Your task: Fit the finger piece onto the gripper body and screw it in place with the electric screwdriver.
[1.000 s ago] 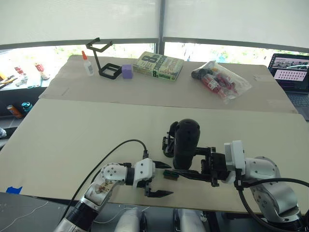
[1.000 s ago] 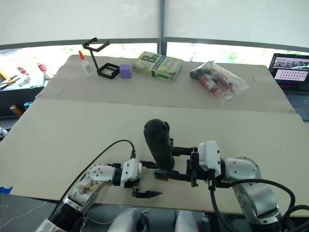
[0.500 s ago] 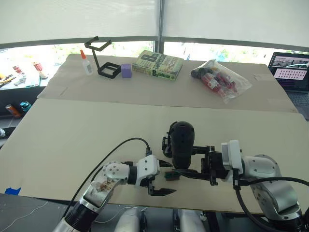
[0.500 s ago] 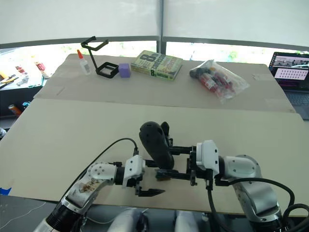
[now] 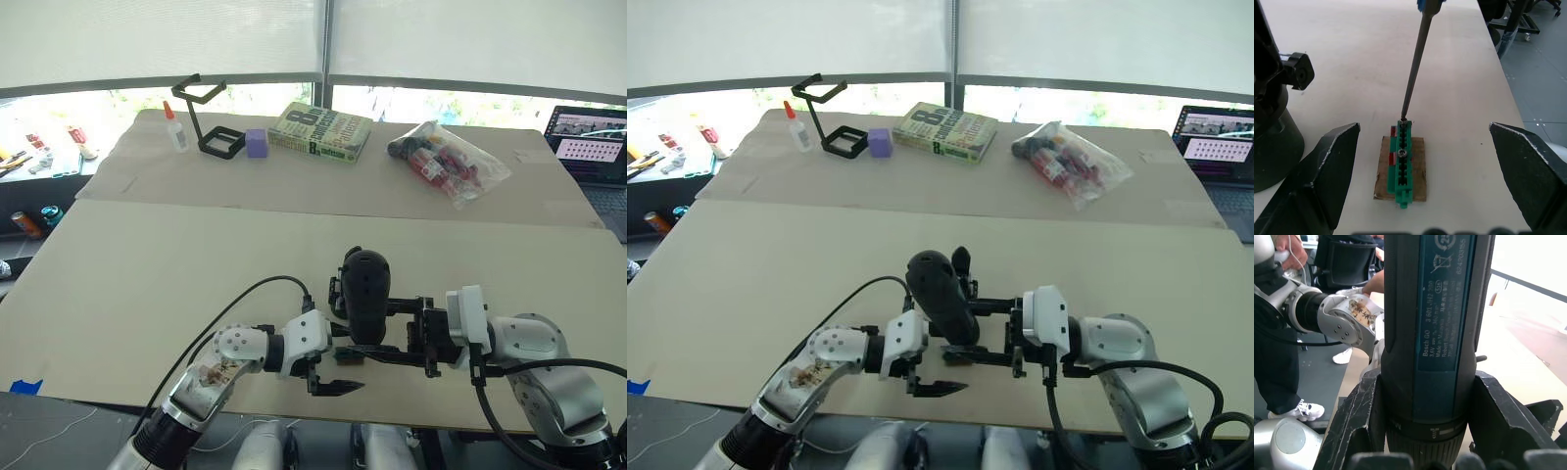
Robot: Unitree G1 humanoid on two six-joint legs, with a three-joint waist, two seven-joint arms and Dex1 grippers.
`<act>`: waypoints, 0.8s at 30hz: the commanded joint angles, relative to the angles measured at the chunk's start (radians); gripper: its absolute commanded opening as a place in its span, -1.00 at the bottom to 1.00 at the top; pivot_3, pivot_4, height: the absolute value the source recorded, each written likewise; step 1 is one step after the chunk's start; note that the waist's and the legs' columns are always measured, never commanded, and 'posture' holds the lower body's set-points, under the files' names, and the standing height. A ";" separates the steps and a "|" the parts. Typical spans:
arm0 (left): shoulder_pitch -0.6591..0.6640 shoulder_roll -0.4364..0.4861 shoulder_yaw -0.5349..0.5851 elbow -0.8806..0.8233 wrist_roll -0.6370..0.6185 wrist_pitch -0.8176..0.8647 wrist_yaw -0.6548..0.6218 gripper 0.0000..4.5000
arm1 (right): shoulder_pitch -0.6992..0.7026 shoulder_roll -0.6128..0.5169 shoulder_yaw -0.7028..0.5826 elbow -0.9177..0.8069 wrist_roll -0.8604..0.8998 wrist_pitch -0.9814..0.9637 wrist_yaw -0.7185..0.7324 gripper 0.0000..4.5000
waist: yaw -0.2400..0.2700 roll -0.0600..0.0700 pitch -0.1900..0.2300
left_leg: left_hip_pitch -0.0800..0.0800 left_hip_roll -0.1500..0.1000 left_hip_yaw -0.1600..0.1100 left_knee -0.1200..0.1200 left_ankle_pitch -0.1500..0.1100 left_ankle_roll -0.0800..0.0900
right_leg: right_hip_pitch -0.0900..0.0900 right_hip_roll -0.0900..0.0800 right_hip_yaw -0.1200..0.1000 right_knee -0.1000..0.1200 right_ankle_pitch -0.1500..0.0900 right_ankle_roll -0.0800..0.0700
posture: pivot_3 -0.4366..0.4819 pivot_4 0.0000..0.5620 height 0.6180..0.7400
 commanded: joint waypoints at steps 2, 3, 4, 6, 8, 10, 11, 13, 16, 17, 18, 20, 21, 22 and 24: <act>0.016 0.017 0.017 -0.067 -0.040 0.005 0.003 1.00 | -0.005 -0.005 -0.015 -0.037 0.013 -0.044 0.001 -0.14 | -0.001 0.000 0.000 | 0.000 0.000 0.000 0.000 0.000 0.000 | 0.000 0.000 0.000 0.000 0.000 0.000 | -0.05 -0.47 1.00; 0.022 0.027 0.022 -0.078 -0.046 0.007 0.002 1.00 | -0.004 -0.005 -0.016 -0.038 0.014 -0.043 0.001 -0.14 | -0.001 0.000 0.000 | 0.000 0.000 0.000 0.000 0.000 0.000 | 0.000 0.000 0.000 0.000 0.000 0.000 | -0.05 -0.47 1.00; 0.027 0.037 0.026 -0.088 -0.051 0.008 0.001 1.00 | -0.004 -0.006 -0.016 -0.039 0.015 -0.042 0.001 -0.14 | -0.001 0.000 0.000 | 0.000 0.000 0.000 0.000 0.000 0.000 | 0.000 0.000 0.000 0.000 0.000 0.000 | -0.05 -0.47 1.00; 0.038 0.059 0.038 -0.109 -0.066 0.013 -0.001 1.00 | -0.003 -0.007 -0.016 -0.039 0.013 -0.042 0.001 -0.14 | -0.001 0.000 0.000 | 0.000 0.000 0.000 0.000 0.000 0.000 | 0.000 0.000 0.000 0.000 0.000 0.000 | -0.05 -0.47 1.00; 0.055 0.084 0.056 -0.131 -0.082 0.013 -0.006 1.00 | -0.005 -0.007 -0.016 -0.037 0.011 -0.042 0.001 -0.14 | -0.001 0.000 0.000 | 0.000 0.000 0.000 0.000 0.000 -0.001 | 0.000 0.000 0.000 0.000 0.000 0.000 | -0.05 -0.47 1.00; 0.072 0.107 0.073 -0.148 -0.097 0.010 -0.008 1.00 | -0.005 -0.008 -0.016 -0.036 0.009 -0.044 0.002 -0.14 | -0.001 0.000 0.000 | 0.000 0.000 0.000 0.000 0.000 -0.001 | 0.000 0.000 0.000 0.000 0.000 0.000 | -0.05 -0.47 1.00; 0.081 0.118 0.080 -0.155 -0.104 0.008 -0.009 1.00 | -0.006 -0.009 -0.016 -0.035 0.006 -0.044 0.001 -0.14 | -0.001 0.000 0.000 | 0.000 0.000 0.000 0.000 0.000 -0.001 | 0.000 0.000 0.000 0.000 0.000 0.000 | -0.05 -0.47 1.00; 0.062 0.129 0.103 -0.102 -0.117 -0.017 -0.028 1.00 | -0.008 -0.009 -0.016 -0.034 0.004 -0.046 0.002 -0.14 | 0.000 0.000 0.000 | 0.000 0.000 0.000 0.000 0.000 -0.001 | 0.000 0.000 0.000 0.000 0.000 0.000 | -0.05 -0.47 1.00; 0.022 0.132 0.124 0.013 -0.122 -0.073 -0.065 1.00 | -0.009 -0.008 -0.016 -0.033 0.001 -0.048 0.003 -0.14 | 0.004 0.000 0.000 | 0.000 0.000 0.000 0.000 0.001 -0.001 | 0.000 0.000 0.000 0.000 0.000 0.000 | -0.05 -0.47 1.00; 0.004 0.131 0.131 0.065 -0.122 -0.098 -0.082 1.00 | -0.009 -0.008 -0.016 -0.033 0.001 -0.047 0.004 -0.14 | 0.003 0.000 0.000 | 0.000 0.000 0.000 0.000 0.001 -0.001 | 0.000 0.000 0.000 0.000 0.000 0.000 | -0.05 -0.47 1.00; -0.012 0.130 0.138 0.112 -0.123 -0.122 -0.097 1.00 | -0.009 -0.008 -0.016 -0.033 0.000 -0.047 0.005 -0.14 | 0.002 0.000 0.000 | 0.000 0.000 0.000 0.000 0.001 -0.001 | 0.000 0.000 0.000 0.000 0.000 0.000 | -0.05 -0.47 1.00; -0.036 0.126 0.147 0.185 -0.123 -0.162 -0.120 1.00 | -0.009 -0.010 -0.018 -0.035 -0.001 -0.046 0.008 -0.14 | 0.000 0.000 0.000 | 0.000 0.000 0.000 0.000 0.001 -0.002 | 0.000 0.001 0.000 0.000 0.000 0.000 | -0.05 -0.47 1.00; -0.042 0.124 0.149 0.205 -0.123 -0.175 -0.127 1.00 | -0.009 -0.011 -0.019 -0.036 0.000 -0.045 0.008 -0.14 | -0.001 0.000 0.000 | 0.000 0.000 0.000 0.000 0.001 -0.002 | -0.001 0.001 0.000 0.000 0.000 0.000 | -0.05 -0.47 1.00; -0.044 0.121 0.150 0.224 -0.121 -0.190 -0.133 1.00 | -0.006 -0.013 -0.022 -0.038 0.000 -0.043 0.008 -0.14 | -0.001 0.000 0.000 | 0.000 0.000 0.000 0.000 0.001 -0.002 | -0.001 0.001 0.000 0.000 0.000 0.000 | -0.05 -0.47 1.00; -0.044 0.115 0.149 0.248 -0.118 -0.217 -0.142 1.00 | -0.002 -0.019 -0.028 -0.041 0.000 -0.042 0.006 -0.14 | -0.001 0.000 0.000 | 0.000 0.000 0.001 0.000 0.001 -0.002 | -0.001 0.001 0.000 0.000 0.000 0.000 | -0.05 -0.47 1.00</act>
